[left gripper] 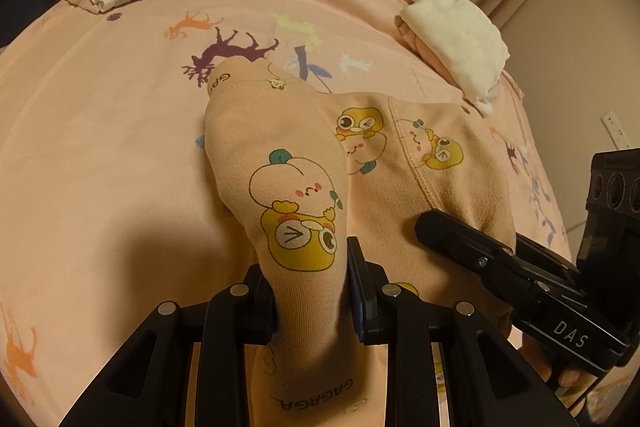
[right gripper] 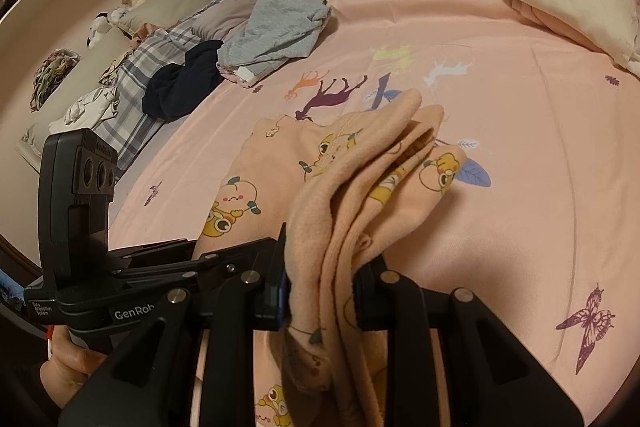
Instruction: Fold small clothes
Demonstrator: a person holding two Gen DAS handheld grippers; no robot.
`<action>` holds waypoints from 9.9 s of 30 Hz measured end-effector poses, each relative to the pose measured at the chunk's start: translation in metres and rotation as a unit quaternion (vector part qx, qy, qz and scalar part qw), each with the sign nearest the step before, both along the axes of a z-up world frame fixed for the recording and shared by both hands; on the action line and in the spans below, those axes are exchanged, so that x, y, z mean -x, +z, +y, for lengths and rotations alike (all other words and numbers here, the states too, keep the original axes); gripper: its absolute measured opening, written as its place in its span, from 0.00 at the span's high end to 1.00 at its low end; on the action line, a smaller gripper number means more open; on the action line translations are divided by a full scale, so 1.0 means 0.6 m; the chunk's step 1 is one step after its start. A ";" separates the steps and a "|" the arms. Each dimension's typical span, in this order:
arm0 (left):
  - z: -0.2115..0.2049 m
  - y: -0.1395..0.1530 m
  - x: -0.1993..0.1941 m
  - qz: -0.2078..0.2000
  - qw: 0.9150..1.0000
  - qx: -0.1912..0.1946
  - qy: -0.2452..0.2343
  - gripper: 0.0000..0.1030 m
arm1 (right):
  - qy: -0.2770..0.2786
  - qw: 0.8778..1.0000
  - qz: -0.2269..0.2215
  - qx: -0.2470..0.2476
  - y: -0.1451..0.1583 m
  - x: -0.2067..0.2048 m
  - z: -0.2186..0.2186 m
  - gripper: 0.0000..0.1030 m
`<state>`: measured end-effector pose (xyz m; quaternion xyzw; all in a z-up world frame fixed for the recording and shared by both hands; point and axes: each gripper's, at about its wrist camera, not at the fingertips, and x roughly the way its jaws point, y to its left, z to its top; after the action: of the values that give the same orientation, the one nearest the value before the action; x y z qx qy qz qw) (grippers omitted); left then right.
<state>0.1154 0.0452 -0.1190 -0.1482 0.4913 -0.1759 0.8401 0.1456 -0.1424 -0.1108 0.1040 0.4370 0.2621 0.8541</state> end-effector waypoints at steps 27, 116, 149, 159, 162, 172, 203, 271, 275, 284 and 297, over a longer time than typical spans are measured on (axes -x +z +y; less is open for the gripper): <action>-0.004 -0.019 -0.013 0.019 1.000 -0.007 0.003 0.75 | -0.007 1.000 0.027 -0.004 -0.029 -0.020 -0.001 0.75; 0.000 -0.028 -0.014 0.019 1.000 -0.012 0.007 0.69 | -0.044 0.993 0.093 -0.055 -0.075 -0.037 -0.047 0.70; 0.011 -0.027 -0.009 0.016 1.000 -0.016 0.010 0.67 | -0.058 0.992 0.103 -0.055 -0.078 -0.041 -0.057 0.61; 0.014 -0.022 -0.002 0.014 1.000 -0.020 0.014 0.67 | -0.062 0.992 0.101 -0.052 -0.075 -0.037 -0.060 0.61; 0.015 -0.021 0.000 0.013 1.000 -0.021 0.015 0.67 | -0.062 0.992 0.101 -0.052 -0.075 -0.037 -0.060 0.61; 0.024 -0.014 0.013 0.010 0.999 -0.023 0.022 0.67 | -0.066 0.991 0.102 -0.051 -0.073 -0.035 -0.065 0.61; 0.039 0.000 0.046 0.004 0.998 -0.034 0.047 0.67 | -0.081 0.991 0.096 -0.042 -0.061 -0.017 -0.073 0.61; 0.013 0.035 0.029 -0.057 0.995 -0.071 0.033 0.75 | 0.029 0.998 -0.018 0.053 0.004 0.064 -0.012 0.82; 0.004 0.009 0.002 -0.040 0.995 -0.088 0.030 0.75 | 0.045 0.997 0.002 0.068 -0.023 0.087 -0.010 0.83; 0.005 0.012 0.022 -0.027 0.993 -0.108 0.036 0.73 | 0.046 0.993 0.026 0.105 -0.040 0.117 -0.011 0.77; 0.015 0.114 0.117 -0.074 0.984 -0.142 0.073 0.07 | -0.001 0.994 -0.054 0.095 0.084 0.179 -0.018 0.24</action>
<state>0.0450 0.0541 -0.0504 -0.0493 0.4357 -0.0527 0.8972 0.0384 -0.1530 -0.0602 0.0082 0.4129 0.2237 0.8828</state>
